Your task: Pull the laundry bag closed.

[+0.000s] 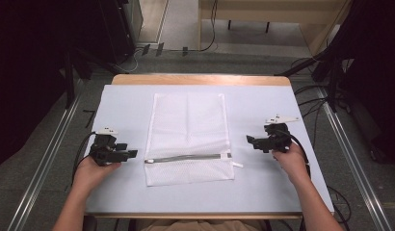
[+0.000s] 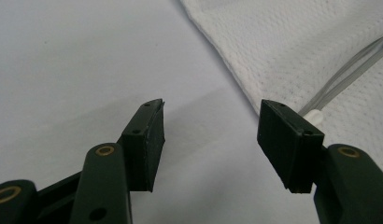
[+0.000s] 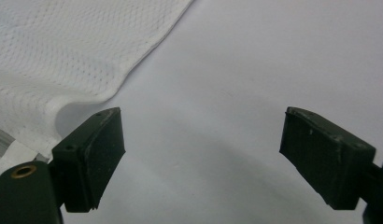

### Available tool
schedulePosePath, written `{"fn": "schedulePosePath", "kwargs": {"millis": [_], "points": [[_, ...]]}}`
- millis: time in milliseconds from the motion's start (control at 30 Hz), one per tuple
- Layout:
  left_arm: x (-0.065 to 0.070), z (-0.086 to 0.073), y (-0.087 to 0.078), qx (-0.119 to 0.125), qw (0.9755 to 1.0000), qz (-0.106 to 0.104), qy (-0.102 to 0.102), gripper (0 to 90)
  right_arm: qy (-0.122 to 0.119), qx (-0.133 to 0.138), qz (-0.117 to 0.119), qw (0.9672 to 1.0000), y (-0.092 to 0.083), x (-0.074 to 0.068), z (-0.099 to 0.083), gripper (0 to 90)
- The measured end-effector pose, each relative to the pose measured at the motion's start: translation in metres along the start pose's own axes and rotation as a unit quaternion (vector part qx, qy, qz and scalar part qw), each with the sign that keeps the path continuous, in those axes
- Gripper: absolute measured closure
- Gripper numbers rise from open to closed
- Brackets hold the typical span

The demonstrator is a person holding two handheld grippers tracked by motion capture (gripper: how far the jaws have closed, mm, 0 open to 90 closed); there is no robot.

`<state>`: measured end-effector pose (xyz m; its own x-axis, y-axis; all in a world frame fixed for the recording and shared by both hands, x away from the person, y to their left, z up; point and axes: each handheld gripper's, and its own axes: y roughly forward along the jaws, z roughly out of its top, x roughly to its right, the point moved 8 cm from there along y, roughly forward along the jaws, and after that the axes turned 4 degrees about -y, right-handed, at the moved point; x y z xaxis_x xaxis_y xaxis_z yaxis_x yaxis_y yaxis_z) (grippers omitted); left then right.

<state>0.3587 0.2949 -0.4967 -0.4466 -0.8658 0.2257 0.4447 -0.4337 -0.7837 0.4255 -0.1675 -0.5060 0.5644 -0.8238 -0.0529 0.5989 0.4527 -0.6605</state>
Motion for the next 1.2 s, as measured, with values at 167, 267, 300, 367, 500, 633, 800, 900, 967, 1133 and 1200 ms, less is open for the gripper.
{"fn": "schedulePosePath", "kwargs": {"millis": [167,267,300,367,500,633,800,900,967,1133,1200], "points": [[0.001,0.002,-0.004,0.014,0.9999,0.001,-0.002,46.1,0.0,-0.001,0.001,1.0,0.0,-0.002,0.0,14.2],[0.002,0.004,-0.005,0.018,0.9998,0.003,0.004,49.8,-0.001,0.003,0.002,1.0,0.0,-0.003,0.001,14.2],[0.003,0.004,-0.005,0.022,0.9997,0.0,0.005,49.8,-0.001,0.004,0.001,1.0,0.0,-0.003,0.001,14.2],[0.004,0.005,-0.004,0.023,0.9997,-0.005,0.007,50.6,-0.001,0.003,-0.006,1.0,0.001,-0.003,0.001,14.3],[0.003,0.013,-0.006,0.043,0.9989,-0.01,-0.014,50.6,0.005,-0.007,-0.001,1.0,0.001,-0.006,-0.001,13.6],[0.003,0.015,-0.007,0.042,0.9986,-0.019,-0.024,51.7,0.008,-0.011,0.015,0.9998,-0.001,-0.01,-0.002,13.4],[0.002,0.016,-0.004,0.031,0.999,-0.018,-0.026,48.6,0.008,-0.011,0.013,0.9998,-0.004,-0.01,-0.004,13.5],[0.001,0.014,0.001,0.012,0.999,-0.022,-0.038,36.3,0.005,-0.005,0.024,0.9997,-0.007,-0.012,-0.003,13.9],[0.0,0.013,0.002,0.009,0.9992,-0.02,-0.033,36.3,0.0,-0.007,0.024,0.9997,-0.008,-0.013,-0.003,18.7],[0.0,0.015,0.002,0.013,0.9991,-0.023,-0.033,36.1,-0.003,-0.012,0.04,0.9991,-0.009,-0.016,-0.005,28.2],[0.001,0.015,0.002,0.015,0.9991,-0.023,-0.033,36.1,-0.002,-0.012,0.041,0.9991,-0.01,-0.016,-0.005,28.7]]}}
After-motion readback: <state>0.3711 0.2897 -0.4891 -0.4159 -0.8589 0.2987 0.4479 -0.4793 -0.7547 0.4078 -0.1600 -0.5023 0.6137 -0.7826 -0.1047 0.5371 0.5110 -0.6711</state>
